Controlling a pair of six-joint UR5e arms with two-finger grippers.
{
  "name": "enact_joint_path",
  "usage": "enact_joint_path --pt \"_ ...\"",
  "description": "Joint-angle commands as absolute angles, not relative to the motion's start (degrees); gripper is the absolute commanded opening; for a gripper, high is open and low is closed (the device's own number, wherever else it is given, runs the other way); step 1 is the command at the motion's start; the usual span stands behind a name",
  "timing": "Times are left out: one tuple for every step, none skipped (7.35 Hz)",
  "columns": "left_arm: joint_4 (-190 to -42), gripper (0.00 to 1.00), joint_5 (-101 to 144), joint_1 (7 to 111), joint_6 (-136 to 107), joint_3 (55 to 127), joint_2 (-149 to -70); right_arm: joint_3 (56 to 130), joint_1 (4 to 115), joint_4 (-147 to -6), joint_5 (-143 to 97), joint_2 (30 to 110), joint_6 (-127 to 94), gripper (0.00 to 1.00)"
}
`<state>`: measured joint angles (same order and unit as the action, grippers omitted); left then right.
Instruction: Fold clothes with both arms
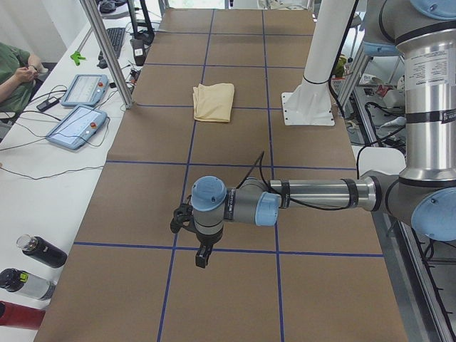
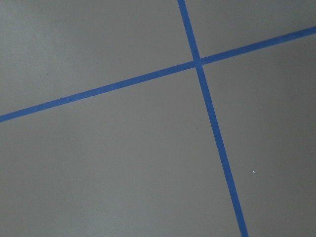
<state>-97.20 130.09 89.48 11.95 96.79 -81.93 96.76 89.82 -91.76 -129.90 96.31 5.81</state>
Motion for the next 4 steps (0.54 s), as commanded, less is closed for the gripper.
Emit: enact_joint_path --pt "-97.3 1.00 130.6 89.5 12.7 98.2 -79.7 96.8 89.8 -91.8 -129.9 96.2 5.9 1.00" --pt "-97.0 1.00 130.5 89.5 12.5 103.3 -77.0 96.9 89.8 -91.8 -129.9 96.2 5.9 1.00" --pt "-96.9 1.00 130.3 89.4 12.5 106.1 -74.6 97.1 89.8 -91.8 -129.9 96.2 5.8 1.00" --pt "-96.8 1.00 130.4 89.2 12.2 105.7 -74.9 97.1 89.8 -91.8 -129.9 96.2 5.8 1.00"
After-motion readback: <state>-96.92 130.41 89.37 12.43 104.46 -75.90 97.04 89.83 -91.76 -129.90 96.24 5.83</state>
